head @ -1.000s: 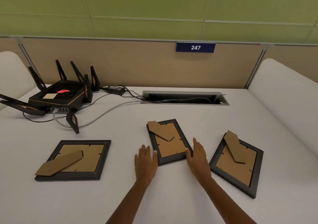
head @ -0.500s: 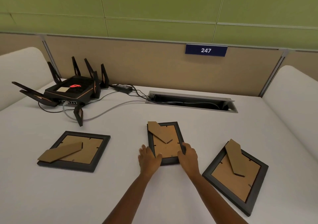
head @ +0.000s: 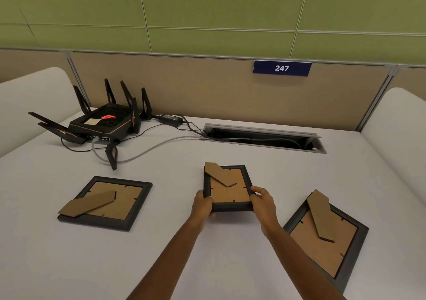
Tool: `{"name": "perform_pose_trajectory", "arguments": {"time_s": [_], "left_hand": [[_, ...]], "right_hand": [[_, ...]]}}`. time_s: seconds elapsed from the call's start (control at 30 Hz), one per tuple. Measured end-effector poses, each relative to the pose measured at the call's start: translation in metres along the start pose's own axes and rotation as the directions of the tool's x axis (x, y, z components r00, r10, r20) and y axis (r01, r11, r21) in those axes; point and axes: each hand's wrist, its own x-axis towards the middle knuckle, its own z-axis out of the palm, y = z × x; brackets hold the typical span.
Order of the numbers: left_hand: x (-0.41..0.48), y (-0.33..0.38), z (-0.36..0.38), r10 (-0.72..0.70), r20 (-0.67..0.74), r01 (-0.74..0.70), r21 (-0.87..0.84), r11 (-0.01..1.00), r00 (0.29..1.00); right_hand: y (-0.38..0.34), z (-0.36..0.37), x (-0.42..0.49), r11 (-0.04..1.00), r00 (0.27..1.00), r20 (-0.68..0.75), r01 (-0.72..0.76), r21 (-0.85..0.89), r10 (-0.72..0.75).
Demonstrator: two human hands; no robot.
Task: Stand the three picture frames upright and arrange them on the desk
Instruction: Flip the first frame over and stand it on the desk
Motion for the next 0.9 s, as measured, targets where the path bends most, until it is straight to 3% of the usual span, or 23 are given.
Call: {"name": "perform_pose_trajectory", "arguments": {"time_s": [0.17, 0.43, 0.63, 0.9], "left_hand": [[-0.006, 0.022, -0.012, -0.014, 0.074, 0.031, -0.231, 0.972, 0.997], [-0.02, 0.062, -0.044, -0.059, 0.182, 0.149, -0.531, 0.834, 0.982], [-0.027, 0.07, -0.064, -0.119, 0.238, 0.24, -0.582, 0.777, 0.964], [-0.029, 0.087, -0.084, -0.069, 0.307, 0.229, -0.525, 0.82, 0.949]], "right_hand": [[-0.014, -0.004, 0.0, 0.994, 0.999, 0.006, 0.031, 0.104, -0.032], [-0.029, -0.018, -0.004, 0.961, 0.972, 0.109, 0.181, 0.207, -0.207], [-0.024, -0.01, -0.005, 0.898, 0.914, 0.143, 0.401, -0.179, -0.38], [-0.034, 0.004, -0.007, 0.808, 0.823, 0.082, 0.567, -0.161, -0.561]]}}
